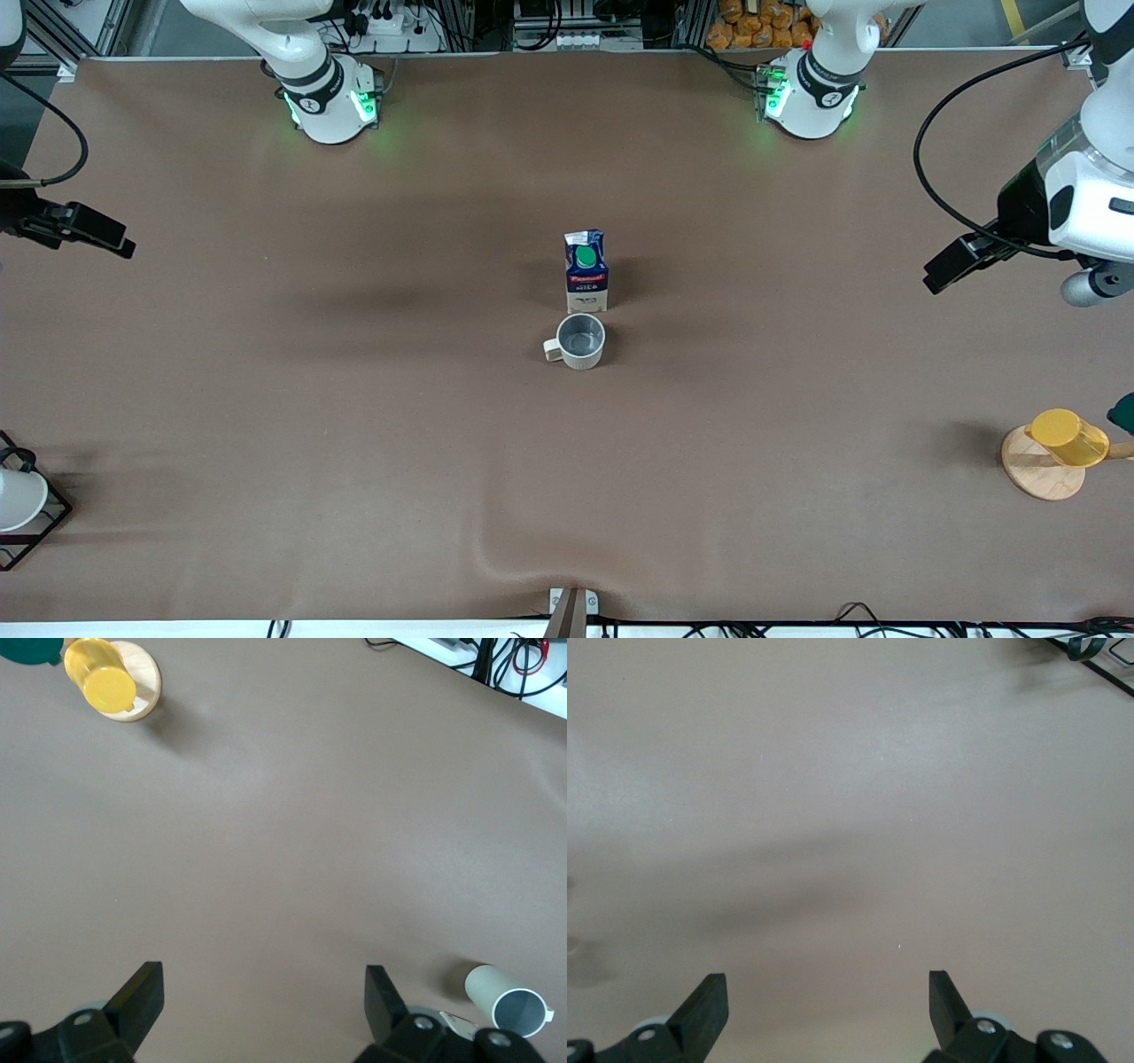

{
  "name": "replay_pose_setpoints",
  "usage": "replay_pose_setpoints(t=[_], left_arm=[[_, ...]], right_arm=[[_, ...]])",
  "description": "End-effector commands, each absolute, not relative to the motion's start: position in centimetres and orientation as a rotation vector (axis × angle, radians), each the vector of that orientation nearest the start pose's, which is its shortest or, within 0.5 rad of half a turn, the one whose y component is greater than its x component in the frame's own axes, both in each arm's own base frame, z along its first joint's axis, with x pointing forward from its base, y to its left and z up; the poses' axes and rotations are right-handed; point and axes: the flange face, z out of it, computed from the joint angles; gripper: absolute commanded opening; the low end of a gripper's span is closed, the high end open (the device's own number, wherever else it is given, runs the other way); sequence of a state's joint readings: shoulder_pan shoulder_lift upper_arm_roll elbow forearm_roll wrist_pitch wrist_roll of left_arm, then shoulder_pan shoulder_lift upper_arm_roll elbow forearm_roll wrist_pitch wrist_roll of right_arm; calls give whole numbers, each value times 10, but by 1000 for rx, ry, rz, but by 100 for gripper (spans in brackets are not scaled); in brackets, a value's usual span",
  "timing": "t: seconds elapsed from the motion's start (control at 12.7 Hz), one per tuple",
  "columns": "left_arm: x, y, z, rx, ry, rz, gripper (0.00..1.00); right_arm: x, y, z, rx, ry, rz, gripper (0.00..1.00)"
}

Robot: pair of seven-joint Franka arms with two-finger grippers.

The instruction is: Place milk next to cup

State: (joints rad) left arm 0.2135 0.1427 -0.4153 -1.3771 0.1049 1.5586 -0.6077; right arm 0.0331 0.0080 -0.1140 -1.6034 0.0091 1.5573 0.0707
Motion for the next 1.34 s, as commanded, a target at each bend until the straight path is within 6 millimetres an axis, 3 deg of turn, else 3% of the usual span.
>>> replay_pose_setpoints(t=[0.0,0.16,0.31,0.55,0.79,1.26], left_arm=[[576,-60,655,-3097,-502,-117,100],[565,-45,656,-3098,-385,-102,100],[555,-33,645,-3110,-267,-51,100],[538,-16,635,-3160,-293,13,100],[527,-16,626,-3169,-209,56,100],[519,-43,627,-3154,-117,113,100]], right_arm=[[549,-41,608,-3121,257,70,100],[549,-42,608,-3120,259,72,100],[549,-41,608,-3121,257,72,100],[548,-41,608,-3119,257,75,100],[548,-39,609,-3118,252,72,100],[549,-38,607,-3118,249,72,100]])
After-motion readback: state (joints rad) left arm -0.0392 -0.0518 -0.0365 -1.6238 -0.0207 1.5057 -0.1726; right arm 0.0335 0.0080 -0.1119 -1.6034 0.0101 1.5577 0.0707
